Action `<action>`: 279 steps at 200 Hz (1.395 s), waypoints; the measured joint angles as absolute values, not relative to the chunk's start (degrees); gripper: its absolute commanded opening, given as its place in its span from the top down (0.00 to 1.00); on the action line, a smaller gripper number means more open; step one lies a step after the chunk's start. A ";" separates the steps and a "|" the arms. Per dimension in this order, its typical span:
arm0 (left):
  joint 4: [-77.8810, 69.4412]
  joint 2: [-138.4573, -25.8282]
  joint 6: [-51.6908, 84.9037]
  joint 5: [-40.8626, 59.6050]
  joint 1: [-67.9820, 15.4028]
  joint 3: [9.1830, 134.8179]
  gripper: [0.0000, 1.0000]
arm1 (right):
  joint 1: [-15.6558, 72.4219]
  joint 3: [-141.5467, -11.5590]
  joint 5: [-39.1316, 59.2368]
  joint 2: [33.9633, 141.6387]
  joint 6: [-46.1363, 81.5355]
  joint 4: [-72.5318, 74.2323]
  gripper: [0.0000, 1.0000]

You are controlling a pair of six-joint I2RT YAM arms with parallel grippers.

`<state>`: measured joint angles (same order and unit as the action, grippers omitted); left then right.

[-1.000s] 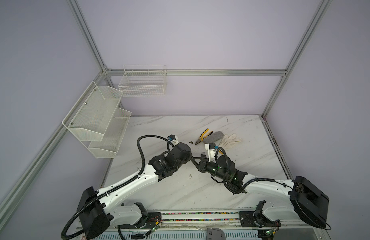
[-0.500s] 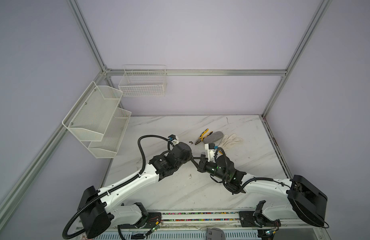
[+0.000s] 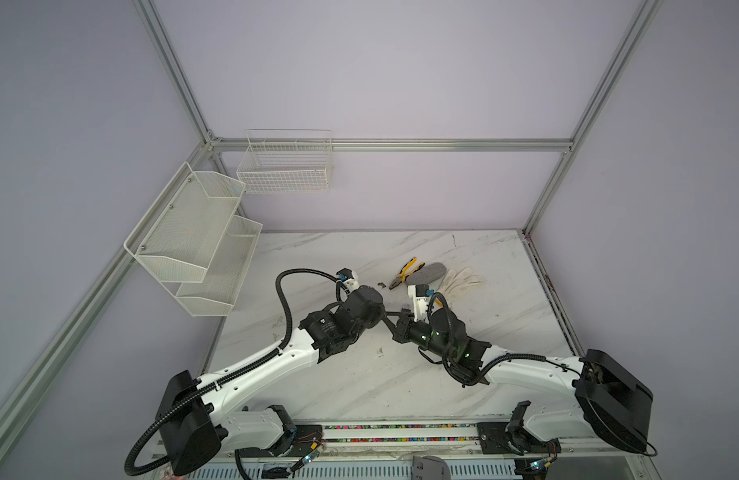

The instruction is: Unlock with the key

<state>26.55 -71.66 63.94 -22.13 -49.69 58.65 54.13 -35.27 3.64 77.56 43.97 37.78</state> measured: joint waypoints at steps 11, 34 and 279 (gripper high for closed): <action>26.55 -71.66 63.96 -22.13 -49.76 58.65 1.00 | 54.17 -35.27 3.40 77.56 43.42 37.69 1.00; 26.52 -71.13 63.94 -22.20 -49.78 58.65 1.00 | 54.19 -35.55 3.38 77.56 42.46 37.69 1.00; 24.43 -67.57 63.90 -23.49 -50.00 58.65 1.00 | 54.00 -37.60 6.24 70.87 49.93 30.79 0.76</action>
